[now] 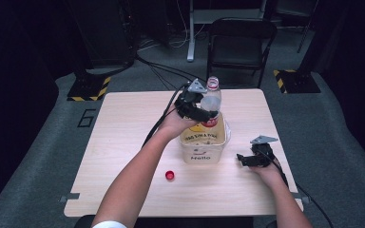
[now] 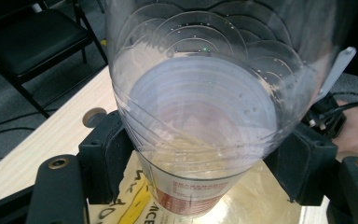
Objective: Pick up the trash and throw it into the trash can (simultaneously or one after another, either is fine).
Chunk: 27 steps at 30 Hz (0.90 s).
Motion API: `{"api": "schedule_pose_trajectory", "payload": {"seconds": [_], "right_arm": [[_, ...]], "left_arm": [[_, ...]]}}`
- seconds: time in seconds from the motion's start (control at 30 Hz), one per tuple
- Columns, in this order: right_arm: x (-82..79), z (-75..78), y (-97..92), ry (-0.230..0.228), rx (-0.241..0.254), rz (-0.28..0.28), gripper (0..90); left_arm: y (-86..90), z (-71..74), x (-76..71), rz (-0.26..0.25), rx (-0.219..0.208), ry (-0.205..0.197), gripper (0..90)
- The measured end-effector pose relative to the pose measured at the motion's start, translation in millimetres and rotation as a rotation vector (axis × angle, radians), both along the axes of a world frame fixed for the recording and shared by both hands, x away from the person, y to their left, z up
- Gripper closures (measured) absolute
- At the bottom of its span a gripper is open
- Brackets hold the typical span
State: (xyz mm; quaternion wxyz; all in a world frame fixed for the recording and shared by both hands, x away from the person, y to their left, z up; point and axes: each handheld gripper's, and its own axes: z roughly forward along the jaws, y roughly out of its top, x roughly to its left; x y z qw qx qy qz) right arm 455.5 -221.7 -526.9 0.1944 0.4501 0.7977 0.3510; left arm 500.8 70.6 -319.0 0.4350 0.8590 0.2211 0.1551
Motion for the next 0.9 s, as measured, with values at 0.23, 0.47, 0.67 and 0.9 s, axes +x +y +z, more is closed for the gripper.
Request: {"api": "schedule_pose_trajectory", "payload": {"seconds": [0.23, 0.47, 0.67, 0.9], "right_arm": [[0.4, -0.1, 0.1, 0.000, -0.001, 0.001, 12.7], [0.5, 0.0, 0.4, 0.000, -0.001, 0.001, 12.7], [0.6, 0.0, 0.3, 0.000, -0.001, 0.002, 12.7], [1.2, 0.0, 0.1, 0.000, -0.001, 0.007, 12.7]], "left_arm": [[-1.1, -20.5, -0.4, 0.015, -0.010, 0.014, 27.5], [4.7, -33.7, 0.6, 0.045, -0.029, 0.034, 27.5], [8.0, -43.7, 2.5, 0.052, -0.023, 0.048, 27.4], [10.7, -53.4, 5.5, 0.066, -0.037, 0.068, 27.3]]}}
